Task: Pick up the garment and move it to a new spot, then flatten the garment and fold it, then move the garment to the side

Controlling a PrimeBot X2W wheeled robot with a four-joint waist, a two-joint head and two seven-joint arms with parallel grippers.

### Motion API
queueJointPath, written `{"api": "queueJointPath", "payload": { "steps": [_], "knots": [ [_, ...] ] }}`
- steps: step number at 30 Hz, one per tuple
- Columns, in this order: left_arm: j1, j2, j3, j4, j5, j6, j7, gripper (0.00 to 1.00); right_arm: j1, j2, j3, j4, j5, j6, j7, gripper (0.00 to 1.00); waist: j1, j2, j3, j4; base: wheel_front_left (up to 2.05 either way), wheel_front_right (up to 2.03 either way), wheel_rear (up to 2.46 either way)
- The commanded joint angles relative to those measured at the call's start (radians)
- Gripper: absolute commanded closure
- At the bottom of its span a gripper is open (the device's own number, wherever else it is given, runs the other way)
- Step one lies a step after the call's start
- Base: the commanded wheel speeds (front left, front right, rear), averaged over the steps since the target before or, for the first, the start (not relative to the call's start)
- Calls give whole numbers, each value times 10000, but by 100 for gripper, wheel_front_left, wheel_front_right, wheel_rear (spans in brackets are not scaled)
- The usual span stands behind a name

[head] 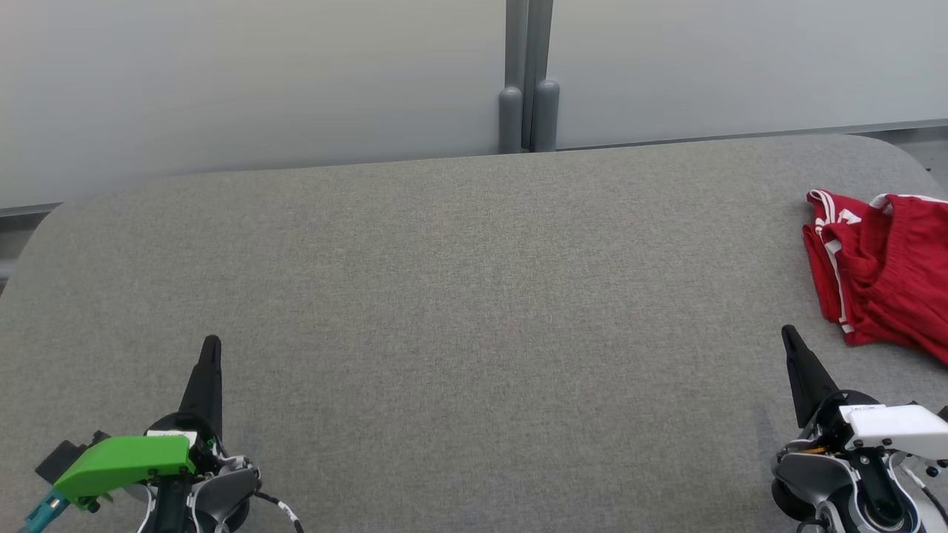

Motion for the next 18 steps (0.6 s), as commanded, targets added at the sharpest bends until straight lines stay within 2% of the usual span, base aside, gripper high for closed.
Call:
{"api": "queueJointPath", "payload": {
  "steps": [1,18],
  "knots": [
    [-123,-9,53,-4,52,-24,23,100,-74,-49,-27,-5,61,7,9,100,-1,38,0,0,0,0,0],
    [-123,-14,59,-5,54,-24,33,100,-74,-49,-27,-5,61,7,8,100,-1,38,0,0,0,0,0]
  ]
}}
